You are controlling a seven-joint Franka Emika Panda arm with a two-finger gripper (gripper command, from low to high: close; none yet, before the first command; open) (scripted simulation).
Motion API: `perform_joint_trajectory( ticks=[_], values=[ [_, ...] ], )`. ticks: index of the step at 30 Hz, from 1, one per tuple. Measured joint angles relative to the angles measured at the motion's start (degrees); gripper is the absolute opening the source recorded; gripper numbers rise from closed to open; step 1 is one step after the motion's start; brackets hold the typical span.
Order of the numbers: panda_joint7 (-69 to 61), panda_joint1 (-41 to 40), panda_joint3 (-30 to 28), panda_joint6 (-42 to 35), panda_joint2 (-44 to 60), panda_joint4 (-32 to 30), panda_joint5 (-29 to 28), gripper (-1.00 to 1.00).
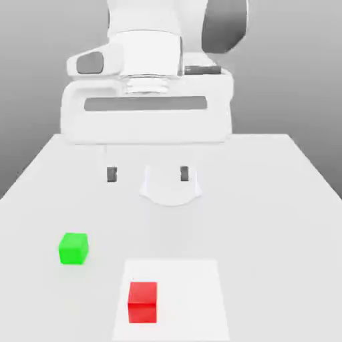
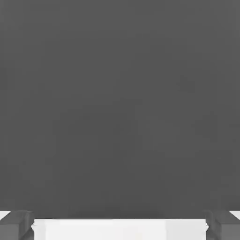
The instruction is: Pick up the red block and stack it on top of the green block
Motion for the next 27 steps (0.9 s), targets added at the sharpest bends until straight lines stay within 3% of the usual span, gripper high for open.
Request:
perform_joint_trajectory(
  ticks=[7,13,14,21,27],
  values=[
    [-2.08,-1.15,-0.68,6.58,14.51,-4.45,0.17,0.00],
    [-3.78,-2.73,1.14,16.14,26.98,-3.66,2.03,0.00],
    [-3.96,-2.97,1.43,17.12,28.13,-3.50,2.25,-1.00],
    [-3.83,-3.07,1.50,16.95,27.95,-3.53,2.08,-1.00],
    [-3.24,-3.19,-0.43,8.18,16.80,-5.87,-0.57,-1.00]
  ],
)
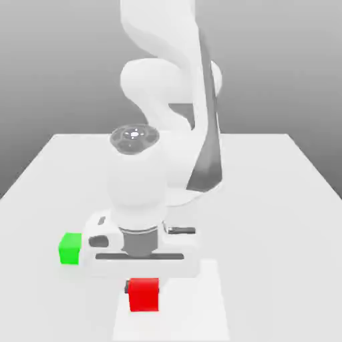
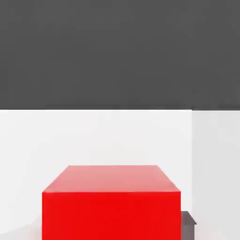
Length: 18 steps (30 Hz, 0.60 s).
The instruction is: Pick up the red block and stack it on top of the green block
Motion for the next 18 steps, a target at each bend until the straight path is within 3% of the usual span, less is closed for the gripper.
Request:
perform_joint_trajectory(
  ticks=[9,12,16,17,18],
  values=[
    [-18.69,-17.55,-12.30,-3.19,-17.75,-14.25,-8.49,-1.00],
    [-22.16,-17.62,-13.95,0.84,-14.73,-15.31,-6.60,-1.00],
    [-27.56,-16.52,-13.25,8.31,-6.81,-15.21,0.72,-1.00],
    [-28.94,-16.70,-12.59,9.80,-5.16,-15.15,2.68,1.00],
    [-28.94,-16.70,-12.59,9.80,-5.16,-15.15,2.68,1.00]
  ],
)
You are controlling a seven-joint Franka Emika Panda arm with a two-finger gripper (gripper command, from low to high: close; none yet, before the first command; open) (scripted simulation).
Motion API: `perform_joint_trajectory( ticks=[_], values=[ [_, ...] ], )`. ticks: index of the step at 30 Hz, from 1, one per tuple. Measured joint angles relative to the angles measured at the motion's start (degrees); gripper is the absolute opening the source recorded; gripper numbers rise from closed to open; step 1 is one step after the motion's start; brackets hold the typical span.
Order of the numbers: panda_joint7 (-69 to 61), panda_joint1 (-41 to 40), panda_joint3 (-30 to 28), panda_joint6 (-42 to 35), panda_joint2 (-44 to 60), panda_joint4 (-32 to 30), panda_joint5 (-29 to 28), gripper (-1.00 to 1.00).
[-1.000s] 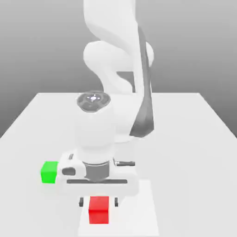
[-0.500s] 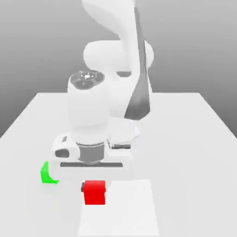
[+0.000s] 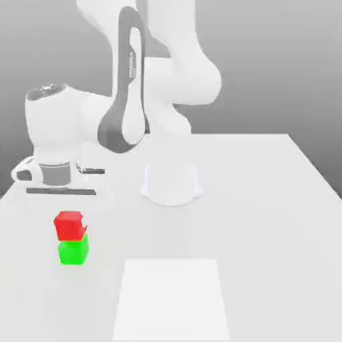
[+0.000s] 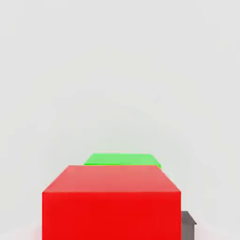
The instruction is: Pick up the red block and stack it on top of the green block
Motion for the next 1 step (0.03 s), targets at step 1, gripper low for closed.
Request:
perform_joint_trajectory(
  ticks=[1],
  values=[
    [0.00,0.00,0.00,0.00,0.00,0.00,0.00,1.00]
  ],
)
